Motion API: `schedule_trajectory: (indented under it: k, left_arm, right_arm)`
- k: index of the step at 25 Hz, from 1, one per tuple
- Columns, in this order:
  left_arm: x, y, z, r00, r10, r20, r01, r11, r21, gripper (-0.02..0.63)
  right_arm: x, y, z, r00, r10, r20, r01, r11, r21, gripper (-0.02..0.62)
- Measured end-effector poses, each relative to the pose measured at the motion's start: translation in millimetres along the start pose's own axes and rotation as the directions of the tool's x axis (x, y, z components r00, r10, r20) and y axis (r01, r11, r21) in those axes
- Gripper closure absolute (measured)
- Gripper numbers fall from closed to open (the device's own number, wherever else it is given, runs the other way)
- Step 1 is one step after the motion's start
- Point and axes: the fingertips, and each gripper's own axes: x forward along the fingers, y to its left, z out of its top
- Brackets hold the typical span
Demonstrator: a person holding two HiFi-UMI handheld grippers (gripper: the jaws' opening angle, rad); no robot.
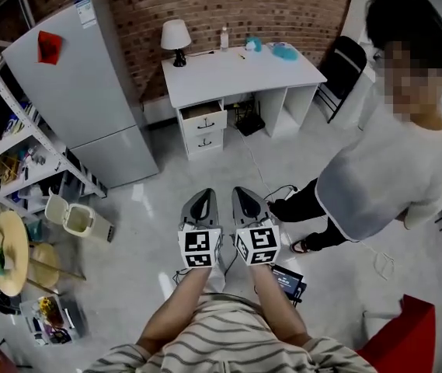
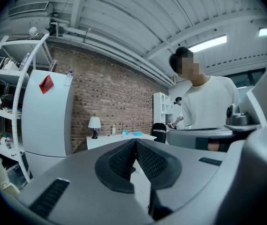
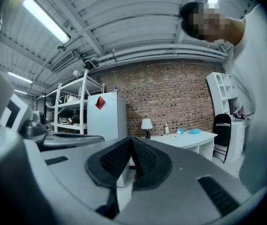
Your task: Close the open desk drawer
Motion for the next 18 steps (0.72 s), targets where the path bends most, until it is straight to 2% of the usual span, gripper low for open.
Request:
schedule_trajectory:
  k: [12,18]
  left_arm:
    - [141,63,39,1.0,0.0,0.026,0.0,1.0,0.001,0.598]
    - [187,92,37,1.0,-0.014,0.01,0.014,1.0,0.01,0.598]
  right_arm:
    - [147,-58,31,1.0,-0.005,0.007,0.005,1.0,-0.01,0.584]
    - [193,-74,35,1.0,-0.031,0.002,0.031,0.999,-0.014,0.584]
